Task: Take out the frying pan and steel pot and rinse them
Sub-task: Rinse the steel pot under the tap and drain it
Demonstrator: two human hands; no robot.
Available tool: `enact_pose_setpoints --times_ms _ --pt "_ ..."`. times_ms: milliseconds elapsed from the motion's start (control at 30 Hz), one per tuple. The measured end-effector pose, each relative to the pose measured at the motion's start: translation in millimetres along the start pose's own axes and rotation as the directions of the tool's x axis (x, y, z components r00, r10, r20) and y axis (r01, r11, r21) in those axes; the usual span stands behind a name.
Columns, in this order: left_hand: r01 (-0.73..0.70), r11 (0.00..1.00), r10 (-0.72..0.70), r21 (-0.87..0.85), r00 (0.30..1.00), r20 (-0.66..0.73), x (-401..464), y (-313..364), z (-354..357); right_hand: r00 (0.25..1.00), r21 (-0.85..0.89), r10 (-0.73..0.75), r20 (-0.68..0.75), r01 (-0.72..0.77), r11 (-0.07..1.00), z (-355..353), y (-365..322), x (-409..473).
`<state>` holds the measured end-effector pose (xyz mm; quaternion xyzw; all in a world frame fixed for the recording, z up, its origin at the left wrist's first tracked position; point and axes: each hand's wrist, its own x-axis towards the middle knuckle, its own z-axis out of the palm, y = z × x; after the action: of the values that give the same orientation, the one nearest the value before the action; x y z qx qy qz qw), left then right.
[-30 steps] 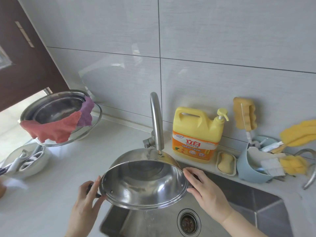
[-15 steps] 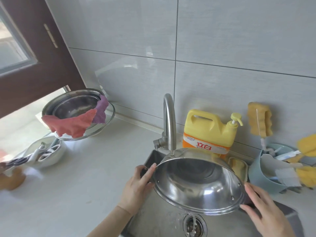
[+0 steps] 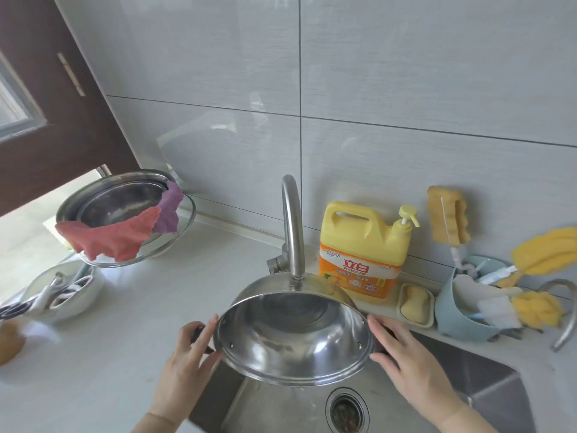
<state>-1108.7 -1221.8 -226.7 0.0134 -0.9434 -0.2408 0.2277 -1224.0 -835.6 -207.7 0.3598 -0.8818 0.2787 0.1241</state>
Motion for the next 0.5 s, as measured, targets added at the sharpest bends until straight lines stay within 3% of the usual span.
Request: enact_pose_setpoints --times_ms 200,500 --pt "0.023 1.0 -0.022 0.011 0.998 -0.059 -9 -14 -18 0.996 0.061 -0.045 0.078 0.04 0.997 18 -12 19" --pt "-0.015 1.0 0.016 -0.012 1.0 0.017 6 6 -2 1.0 0.015 -0.018 -0.015 0.018 1.0 0 5 -6"
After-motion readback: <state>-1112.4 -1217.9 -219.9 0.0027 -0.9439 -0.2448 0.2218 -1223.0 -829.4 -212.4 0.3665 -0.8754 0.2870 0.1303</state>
